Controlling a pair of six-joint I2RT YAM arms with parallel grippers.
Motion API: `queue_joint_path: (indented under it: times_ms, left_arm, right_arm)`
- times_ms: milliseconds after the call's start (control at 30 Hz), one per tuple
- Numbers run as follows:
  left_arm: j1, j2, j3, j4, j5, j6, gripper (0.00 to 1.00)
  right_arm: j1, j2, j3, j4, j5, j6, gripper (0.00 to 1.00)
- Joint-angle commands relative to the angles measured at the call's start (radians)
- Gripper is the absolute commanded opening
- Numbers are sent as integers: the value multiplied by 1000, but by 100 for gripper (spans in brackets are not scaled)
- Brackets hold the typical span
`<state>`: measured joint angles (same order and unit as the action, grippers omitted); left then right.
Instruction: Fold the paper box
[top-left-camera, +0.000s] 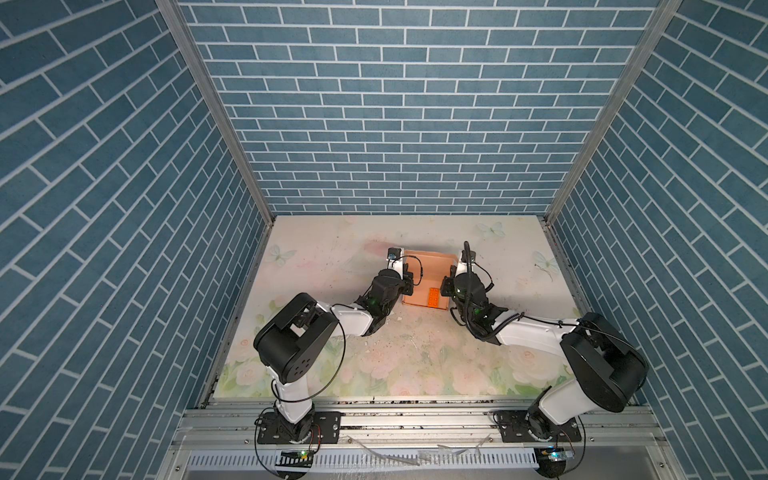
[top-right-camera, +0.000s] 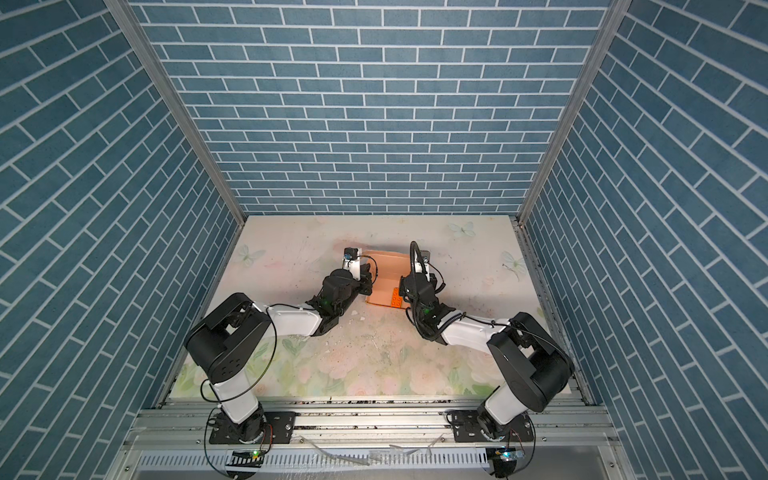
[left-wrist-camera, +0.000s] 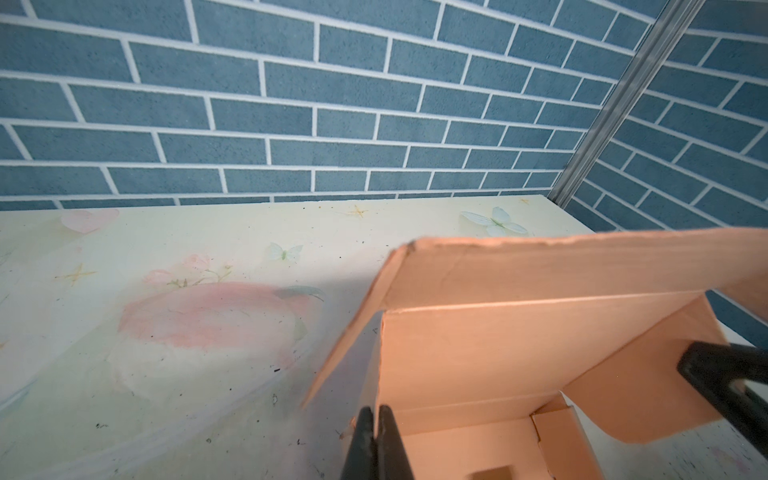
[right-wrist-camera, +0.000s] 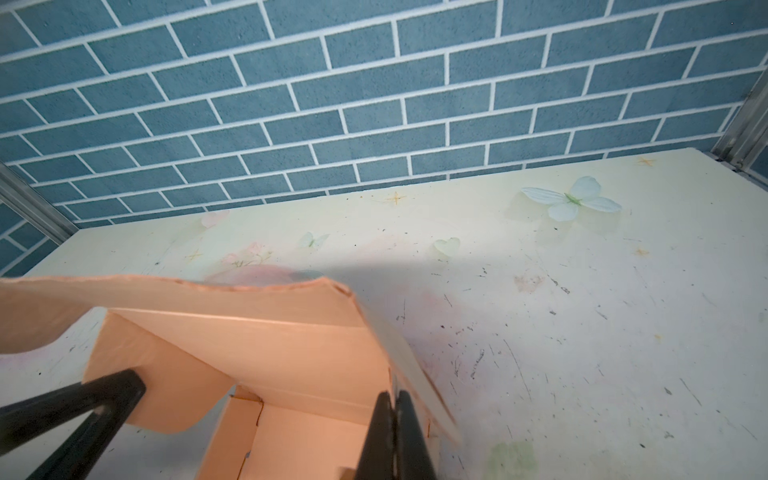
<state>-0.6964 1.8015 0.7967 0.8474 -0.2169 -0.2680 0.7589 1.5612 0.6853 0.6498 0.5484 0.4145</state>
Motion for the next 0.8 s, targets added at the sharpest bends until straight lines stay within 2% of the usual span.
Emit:
queue_joint_path:
  times_ms: [0,167,567,633,767]
  left_arm:
    - [-4,17,-34,103,7,12,0]
    - [-5,20,-62,142,24,13,0]
    - [-5,37,-159,229,67,4,0]
    - [-5,29,-177,239,75,1,5]
    - [-8,-3,-206,230,85,-5,8]
  right_arm:
    - [23,25,-29,138,37,11,0]
    - [52,50,-51,195,60,7,0]
    - [109,131,-175,462,92,-25,0]
    - [120,148,-190,508,94,-37,0]
    - [128,170,-211,554,92,-49,0]
